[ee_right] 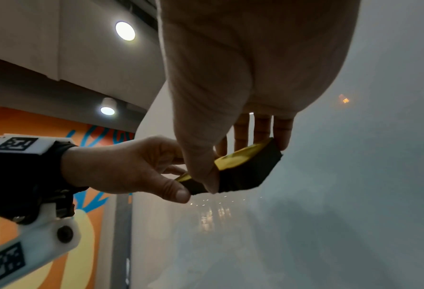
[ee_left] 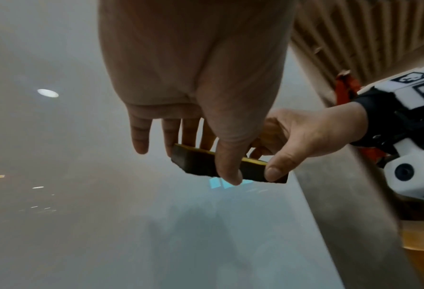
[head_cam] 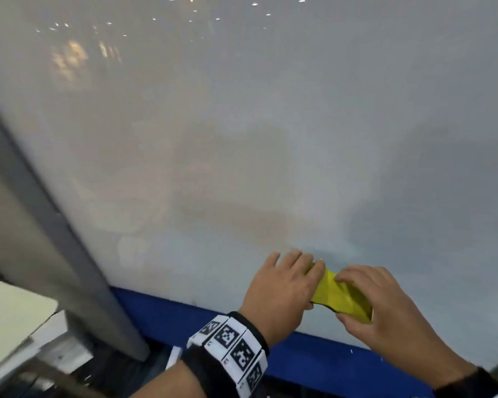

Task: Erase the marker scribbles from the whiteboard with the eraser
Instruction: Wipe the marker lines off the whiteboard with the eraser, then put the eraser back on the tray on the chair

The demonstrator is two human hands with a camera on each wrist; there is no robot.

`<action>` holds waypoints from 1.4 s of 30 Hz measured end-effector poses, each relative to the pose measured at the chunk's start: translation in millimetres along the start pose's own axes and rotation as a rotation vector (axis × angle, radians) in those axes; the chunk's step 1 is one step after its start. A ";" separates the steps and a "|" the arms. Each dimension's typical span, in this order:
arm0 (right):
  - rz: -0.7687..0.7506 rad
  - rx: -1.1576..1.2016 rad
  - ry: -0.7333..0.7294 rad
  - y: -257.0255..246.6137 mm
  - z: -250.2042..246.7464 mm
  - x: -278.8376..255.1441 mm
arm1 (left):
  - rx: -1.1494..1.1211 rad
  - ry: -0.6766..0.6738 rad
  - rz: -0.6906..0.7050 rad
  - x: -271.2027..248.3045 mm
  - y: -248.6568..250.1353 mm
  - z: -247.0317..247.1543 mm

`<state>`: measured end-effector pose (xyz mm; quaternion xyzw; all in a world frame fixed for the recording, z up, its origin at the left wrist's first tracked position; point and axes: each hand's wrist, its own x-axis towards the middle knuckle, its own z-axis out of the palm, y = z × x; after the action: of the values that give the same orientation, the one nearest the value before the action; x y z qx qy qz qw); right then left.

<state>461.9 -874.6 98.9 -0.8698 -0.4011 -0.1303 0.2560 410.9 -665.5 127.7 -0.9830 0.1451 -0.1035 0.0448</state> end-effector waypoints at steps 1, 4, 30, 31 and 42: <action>-0.005 0.011 -0.009 -8.1 5.3 7.9 | -0.006 -0.004 -0.026 -5.5 -8.9 -2.5; -0.013 0.031 -0.014 -31.2 20.7 35.4 | -0.051 -0.007 -0.108 -21.9 -37.7 -7.3; -0.370 0.254 -0.514 -396.9 280.2 284.3 | -0.241 -0.003 -0.958 -343.5 -364.2 -14.9; -0.388 0.259 -0.538 -411.2 291.7 287.7 | -0.241 -0.013 -0.987 -357.2 -371.5 -13.8; -0.579 0.236 -0.795 -540.8 406.6 286.7 | -0.191 -0.212 -1.292 -487.1 -418.7 7.3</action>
<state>241.9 -174.2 67.6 -0.6703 -0.7045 0.1916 0.1334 71.9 -122.2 77.3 -0.8769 -0.4702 0.0008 -0.0997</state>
